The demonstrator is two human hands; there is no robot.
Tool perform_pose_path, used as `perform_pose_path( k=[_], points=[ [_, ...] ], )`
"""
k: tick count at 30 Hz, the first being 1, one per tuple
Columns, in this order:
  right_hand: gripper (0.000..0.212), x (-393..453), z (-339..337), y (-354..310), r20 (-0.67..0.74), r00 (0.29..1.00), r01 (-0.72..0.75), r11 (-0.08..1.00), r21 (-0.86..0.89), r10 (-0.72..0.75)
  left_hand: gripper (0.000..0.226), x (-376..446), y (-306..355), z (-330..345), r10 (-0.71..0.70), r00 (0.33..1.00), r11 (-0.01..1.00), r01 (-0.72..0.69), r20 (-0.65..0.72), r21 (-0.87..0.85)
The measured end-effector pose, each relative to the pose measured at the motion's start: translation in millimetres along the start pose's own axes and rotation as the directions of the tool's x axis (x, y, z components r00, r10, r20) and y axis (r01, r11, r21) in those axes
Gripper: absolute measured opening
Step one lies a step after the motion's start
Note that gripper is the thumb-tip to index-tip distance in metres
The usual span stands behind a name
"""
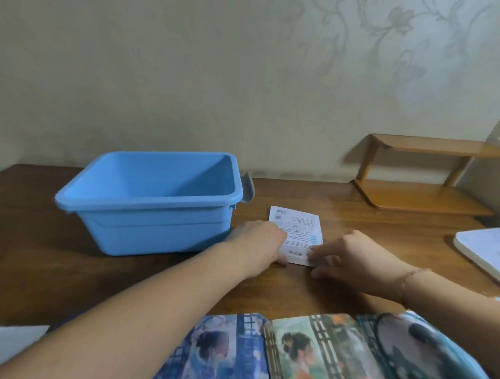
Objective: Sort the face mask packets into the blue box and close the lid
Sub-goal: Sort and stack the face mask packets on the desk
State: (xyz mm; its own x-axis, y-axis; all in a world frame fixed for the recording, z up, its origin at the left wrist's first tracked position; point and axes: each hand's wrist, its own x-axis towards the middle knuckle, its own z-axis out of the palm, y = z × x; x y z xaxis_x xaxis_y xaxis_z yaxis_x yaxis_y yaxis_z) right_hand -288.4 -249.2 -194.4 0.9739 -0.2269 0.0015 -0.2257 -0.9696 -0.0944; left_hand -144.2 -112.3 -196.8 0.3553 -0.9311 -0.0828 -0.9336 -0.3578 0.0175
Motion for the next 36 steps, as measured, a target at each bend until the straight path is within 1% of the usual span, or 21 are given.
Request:
perform_pose_path(
  k=[2,4,9,11,13,15,18,20,21,22,23,24,25,26,28,29,31,33,34,35,36],
  points=[
    [0.027,-2.7,2.3,-1.7,-0.080,0.997,-0.015,0.999,0.029,0.017,0.028,1.0,5.4,-4.4,0.095,0.995,0.976,-0.095,0.010,0.198],
    [0.029,-4.2,3.7,-3.1,-0.117,0.993,-0.015,0.999,0.044,0.020,0.022,-1.6,8.3,-8.0,0.171,0.984,0.925,-0.179,0.052,0.334],
    [0.041,-7.2,4.9,-7.1,-0.098,0.992,0.085,0.994,0.067,-0.079,0.024,-13.1,20.2,-9.6,0.278,0.959,0.814,-0.269,0.062,0.515],
    [0.046,-7.2,8.4,-8.0,-0.086,0.988,0.137,0.988,0.077,-0.131,0.023,-16.5,29.9,-9.7,0.262,0.963,0.815,-0.256,0.063,0.520],
    [0.039,-9.7,11.8,-8.8,-0.091,0.982,0.165,0.986,0.011,-0.164,0.024,-20.5,37.0,-11.7,0.221,0.972,0.839,-0.228,0.074,0.495],
    [0.023,-14.6,14.3,-9.8,-0.148,0.959,0.221,0.967,-0.128,-0.240,0.023,-25.5,40.5,-15.3,0.197,0.978,0.853,-0.204,0.065,0.481],
    [0.024,-23.3,17.3,-13.1,-0.251,0.891,0.284,0.896,-0.341,-0.378,0.022,-37.1,38.4,-20.3,0.190,0.982,0.888,-0.161,-0.025,0.430],
    [0.023,-28.9,13.7,-15.8,-0.319,0.850,0.301,0.882,-0.362,-0.420,0.021,-46.3,29.5,-20.2,0.218,0.964,0.940,-0.166,-0.150,0.299],
    [0.024,-31.7,8.0,-17.2,-0.382,0.834,0.283,0.903,-0.325,-0.399,0.022,-51.8,23.0,-19.2,0.219,0.946,0.970,-0.186,-0.241,0.154],
    [0.025,-34.4,1.0,-17.4,-0.455,0.819,0.245,0.930,-0.273,-0.349,0.024,-58.6,17.2,-17.5,0.181,0.923,0.977,-0.208,-0.339,-0.044],
    [0.026,-37.2,-6.4,-16.8,-0.529,0.797,0.201,0.954,-0.222,-0.291,0.027,-66.0,12.7,-16.0,0.114,0.902,0.936,-0.238,-0.416,-0.258],
    [0.024,-40.6,-13.9,-17.1,-0.594,0.770,0.165,0.972,-0.167,-0.233,0.034,-73.4,10.9,-15.7,0.040,0.892,0.860,-0.260,-0.449,-0.439],
    [0.021,-44.1,-20.5,-18.1,-0.643,0.745,0.152,0.984,-0.092,-0.175,0.040,-78.5,10.6,-14.5,-0.031,0.891,0.782,-0.261,-0.453,-0.566],
    [0.018,-47.4,-27.4,-21.1,-0.679,0.723,0.158,0.987,-0.009,-0.122,0.039,-80.8,10.9,-12.8,-0.100,0.893,0.718,-0.241,-0.439,-0.654],
    [0.016,-51.2,-40.2,-28.1,-0.738,0.675,0.166,0.976,0.143,-0.007,0.023,-78.8,12.1,-8.5,-0.235,0.895,0.591,-0.180,-0.381,-0.787],
    [0.016,-52.1,-47.2,-31.9,-0.751,0.656,0.156,0.959,0.236,0.078,0.016,-78.3,13.3,-7.6,-0.277,0.900,0.500,-0.164,-0.336,-0.851],
    [0.013,-51.5,-60.1,-35.6,-0.692,0.665,0.107,0.881,0.461,0.281,0.013,-81.5,18.6,-5.8,-0.307,0.916,0.292,-0.167,-0.258,-0.942],
    [0.012,-49.6,-67.3,-40.1,-0.539,0.726,0.058,0.744,0.666,0.427,0.014,-92.5,25.3,-6.3,-0.277,0.939,0.122,-0.178,-0.206,-0.976],
    [0.013,-48.0,-67.4,-43.5,-0.469,0.757,0.036,0.686,0.726,0.456,0.016,-100.6,28.5,-6.9,-0.258,0.945,0.085,-0.187,-0.203,-0.979],
    [0.014,-46.0,-65.6,-47.1,-0.415,0.781,0.012,0.653,0.758,0.467,0.021,-110.4,30.9,-7.0,-0.256,0.944,0.076,-0.194,-0.207,-0.978],
    [0.014,-44.6,-63.9,-52.2,-0.370,0.796,-0.013,0.626,0.780,0.478,0.029,-121.5,32.3,-7.1,-0.278,0.938,0.101,-0.188,-0.209,-0.977]
  ],
)
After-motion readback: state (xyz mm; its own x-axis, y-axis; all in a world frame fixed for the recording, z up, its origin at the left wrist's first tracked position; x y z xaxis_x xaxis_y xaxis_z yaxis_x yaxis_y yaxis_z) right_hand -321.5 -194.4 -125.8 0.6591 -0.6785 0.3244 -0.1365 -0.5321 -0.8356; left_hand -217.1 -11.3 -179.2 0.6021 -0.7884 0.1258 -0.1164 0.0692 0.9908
